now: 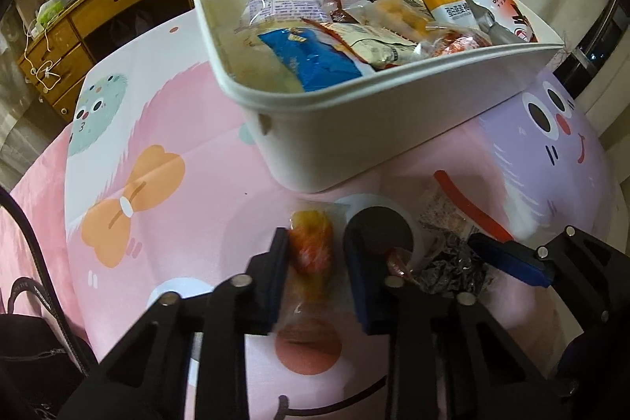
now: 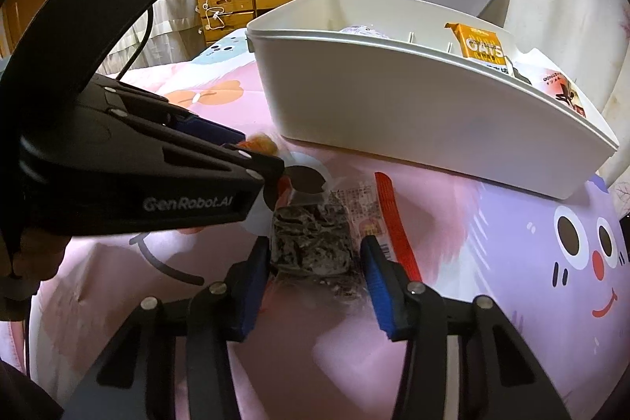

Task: Organize snacks
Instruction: 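Grasp the orange stick snack with the left tool while the right tool grasps the dark seaweed packet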

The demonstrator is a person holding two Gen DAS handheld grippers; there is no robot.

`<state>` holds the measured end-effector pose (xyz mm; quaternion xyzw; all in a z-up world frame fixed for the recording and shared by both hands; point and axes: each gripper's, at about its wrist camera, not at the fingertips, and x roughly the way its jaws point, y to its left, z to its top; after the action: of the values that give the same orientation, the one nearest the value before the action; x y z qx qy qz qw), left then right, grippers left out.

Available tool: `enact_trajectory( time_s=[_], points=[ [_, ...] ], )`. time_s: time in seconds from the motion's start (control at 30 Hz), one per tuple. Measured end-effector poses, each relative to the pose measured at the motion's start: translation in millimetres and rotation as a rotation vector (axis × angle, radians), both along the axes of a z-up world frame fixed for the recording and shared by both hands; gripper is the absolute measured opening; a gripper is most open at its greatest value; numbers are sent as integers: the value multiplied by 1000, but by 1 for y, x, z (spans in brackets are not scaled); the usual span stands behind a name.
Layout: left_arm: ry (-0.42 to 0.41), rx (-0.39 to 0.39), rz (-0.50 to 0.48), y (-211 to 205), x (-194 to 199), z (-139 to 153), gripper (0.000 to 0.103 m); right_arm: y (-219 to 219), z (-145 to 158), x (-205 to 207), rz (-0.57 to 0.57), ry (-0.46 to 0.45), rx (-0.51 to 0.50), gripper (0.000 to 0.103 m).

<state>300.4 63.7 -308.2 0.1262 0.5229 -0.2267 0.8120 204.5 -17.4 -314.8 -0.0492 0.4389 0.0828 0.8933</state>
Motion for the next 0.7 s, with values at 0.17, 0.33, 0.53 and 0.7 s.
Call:
enact_trajectory(
  time_s=[0.17, 0.33, 0.53, 0.7],
  points=[
    [-6, -4, 22, 2, -4, 1, 20, -4, 2, -3, -2, 14, 29, 47],
    [-6, -5, 59, 3, -9, 1, 20, -11, 6, -2, -1, 44, 42, 46],
    [20, -2, 102, 5, -12, 3, 20, -23, 15, -5, 3, 63, 65, 42],
    [15, -8, 150, 11, -17, 15, 20, -35, 24, -7, 9, 78, 86, 42]
  ],
)
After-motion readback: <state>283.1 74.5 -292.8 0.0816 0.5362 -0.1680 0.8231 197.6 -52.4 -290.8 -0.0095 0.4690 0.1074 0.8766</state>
